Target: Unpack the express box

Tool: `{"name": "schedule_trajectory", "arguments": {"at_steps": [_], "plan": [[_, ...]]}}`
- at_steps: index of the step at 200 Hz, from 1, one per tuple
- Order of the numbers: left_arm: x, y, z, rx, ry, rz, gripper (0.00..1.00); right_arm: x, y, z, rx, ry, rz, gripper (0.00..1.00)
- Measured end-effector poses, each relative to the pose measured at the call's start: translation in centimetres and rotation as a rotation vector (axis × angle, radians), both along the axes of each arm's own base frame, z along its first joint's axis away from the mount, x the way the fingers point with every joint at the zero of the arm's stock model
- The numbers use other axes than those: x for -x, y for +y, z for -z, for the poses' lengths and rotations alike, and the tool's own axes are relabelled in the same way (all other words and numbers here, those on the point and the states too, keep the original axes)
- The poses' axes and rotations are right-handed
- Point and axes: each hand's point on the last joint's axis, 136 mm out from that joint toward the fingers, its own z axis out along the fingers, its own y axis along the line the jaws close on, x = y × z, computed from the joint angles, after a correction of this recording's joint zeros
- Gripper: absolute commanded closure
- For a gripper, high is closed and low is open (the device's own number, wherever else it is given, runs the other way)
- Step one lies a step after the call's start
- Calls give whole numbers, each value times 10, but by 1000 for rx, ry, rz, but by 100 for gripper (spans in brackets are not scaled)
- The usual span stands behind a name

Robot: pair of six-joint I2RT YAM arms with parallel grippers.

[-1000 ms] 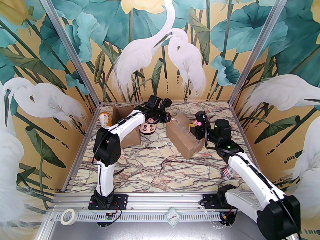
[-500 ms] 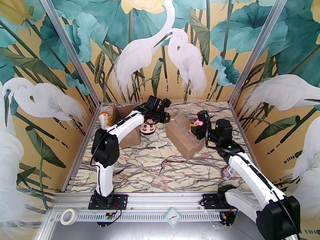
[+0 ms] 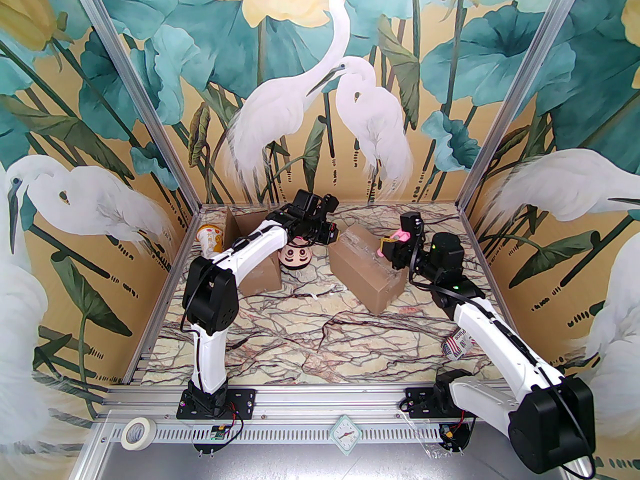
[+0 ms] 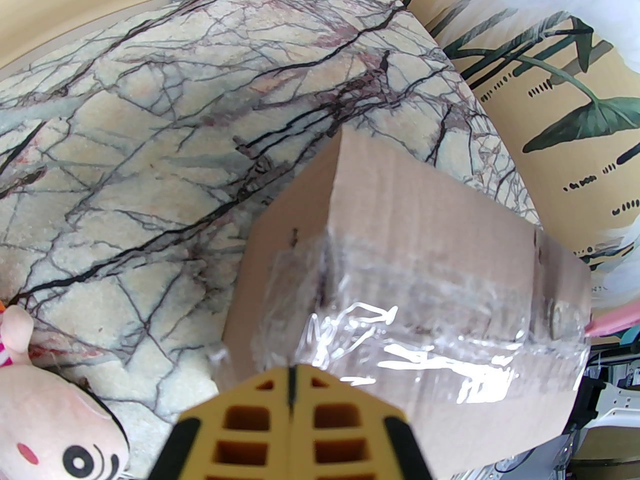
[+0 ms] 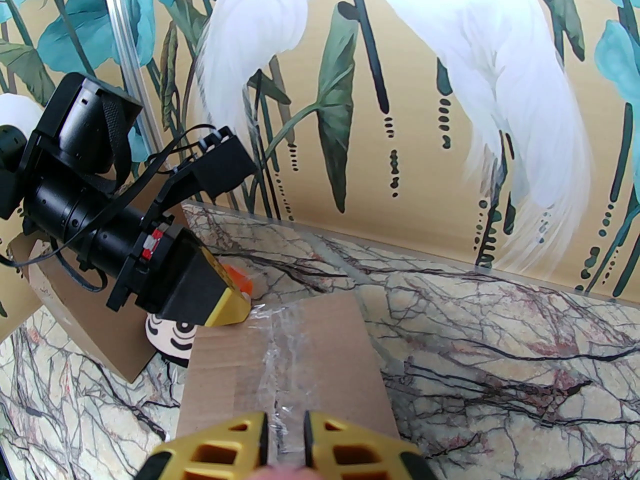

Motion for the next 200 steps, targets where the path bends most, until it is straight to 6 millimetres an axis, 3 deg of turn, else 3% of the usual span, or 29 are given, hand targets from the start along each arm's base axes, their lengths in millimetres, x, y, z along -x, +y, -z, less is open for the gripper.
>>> {"name": "schedule_trajectory", "arguments": {"at_steps": [80,200], "plan": [[-8,5,1,-29,-25,-19,100,7,-7,-12,7,-68,38,100],[1,-10,-3,-78,-58,48,100,0,1,11,88,-46,-17,100]]}}
